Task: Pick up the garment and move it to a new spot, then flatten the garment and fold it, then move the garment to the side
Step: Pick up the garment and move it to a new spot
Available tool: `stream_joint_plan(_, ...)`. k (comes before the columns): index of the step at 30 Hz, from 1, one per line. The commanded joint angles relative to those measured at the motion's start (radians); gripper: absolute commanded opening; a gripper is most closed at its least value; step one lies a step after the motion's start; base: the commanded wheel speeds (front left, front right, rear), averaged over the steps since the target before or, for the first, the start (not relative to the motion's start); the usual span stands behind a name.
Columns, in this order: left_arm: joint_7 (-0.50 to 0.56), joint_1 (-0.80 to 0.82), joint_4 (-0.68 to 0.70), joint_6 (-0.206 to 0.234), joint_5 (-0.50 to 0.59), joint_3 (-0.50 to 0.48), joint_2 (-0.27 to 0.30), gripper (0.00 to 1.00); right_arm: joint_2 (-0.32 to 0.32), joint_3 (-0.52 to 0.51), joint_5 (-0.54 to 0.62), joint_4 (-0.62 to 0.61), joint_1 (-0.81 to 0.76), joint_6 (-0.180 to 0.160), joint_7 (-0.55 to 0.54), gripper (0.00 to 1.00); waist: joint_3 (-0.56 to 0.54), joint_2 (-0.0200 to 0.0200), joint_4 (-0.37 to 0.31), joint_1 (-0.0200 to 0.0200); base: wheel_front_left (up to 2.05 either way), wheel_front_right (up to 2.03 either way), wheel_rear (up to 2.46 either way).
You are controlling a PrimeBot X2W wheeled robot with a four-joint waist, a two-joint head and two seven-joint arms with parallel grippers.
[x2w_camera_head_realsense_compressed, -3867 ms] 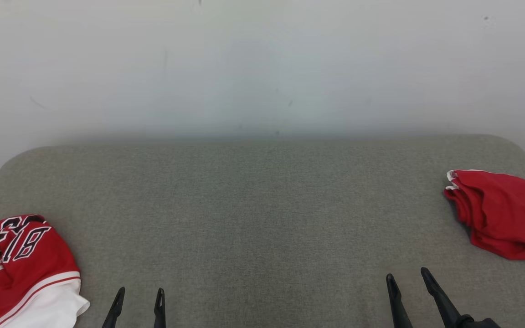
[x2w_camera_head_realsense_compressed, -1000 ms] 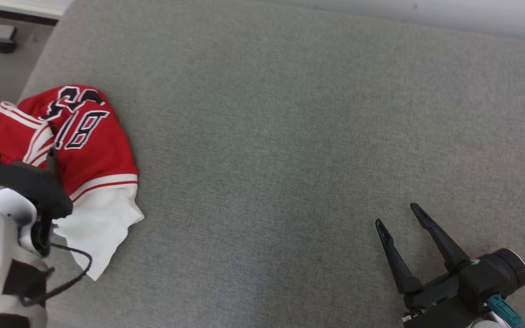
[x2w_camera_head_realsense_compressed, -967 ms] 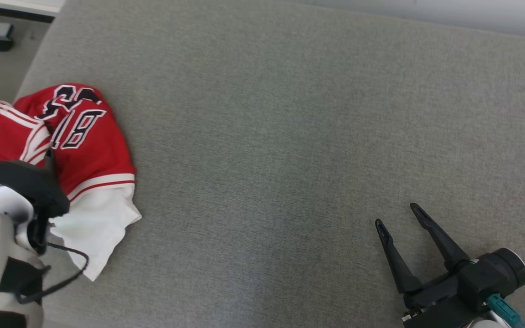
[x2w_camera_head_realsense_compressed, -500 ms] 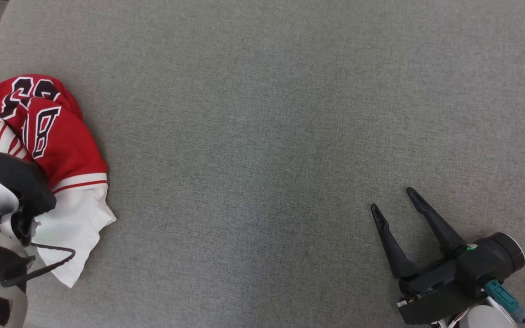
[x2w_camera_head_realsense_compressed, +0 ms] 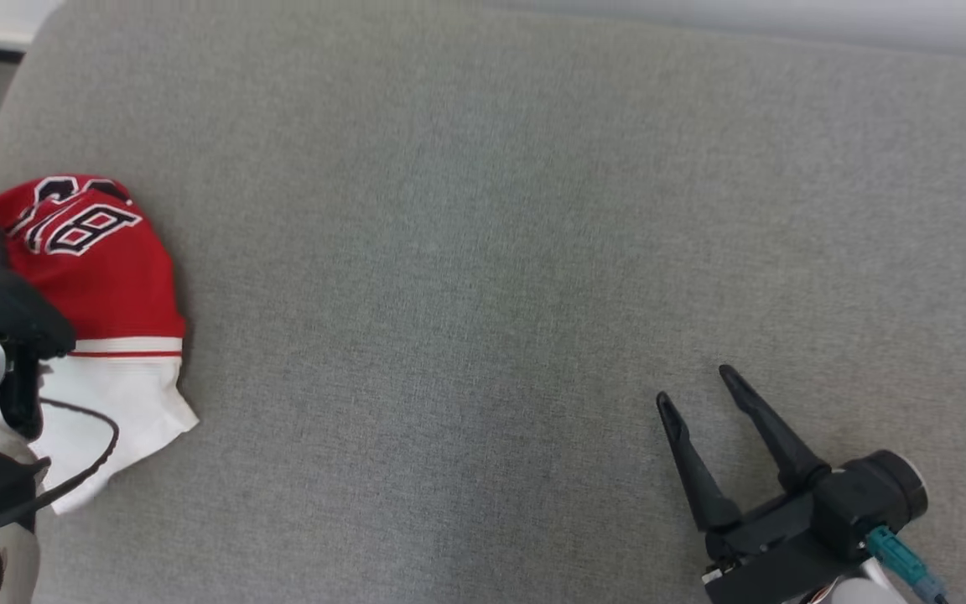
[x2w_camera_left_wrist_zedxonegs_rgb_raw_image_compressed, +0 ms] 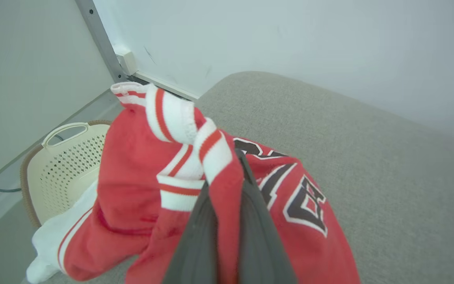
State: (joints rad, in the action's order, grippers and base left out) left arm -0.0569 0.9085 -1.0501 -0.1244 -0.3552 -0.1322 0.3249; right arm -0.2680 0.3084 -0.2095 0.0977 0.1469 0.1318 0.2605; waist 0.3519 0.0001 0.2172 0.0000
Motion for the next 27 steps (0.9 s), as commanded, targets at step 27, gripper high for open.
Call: stream_joint_plan(27, 0.218, -0.062, 0.71, 0.034, -0.208, 0.177, -0.126, 0.0, 0.114, -0.012, -0.051, 0.015, -0.145, -0.002, 0.004, 1.0, -0.36, -0.0001, -0.376, 0.0, 0.0, 0.0, 0.0)
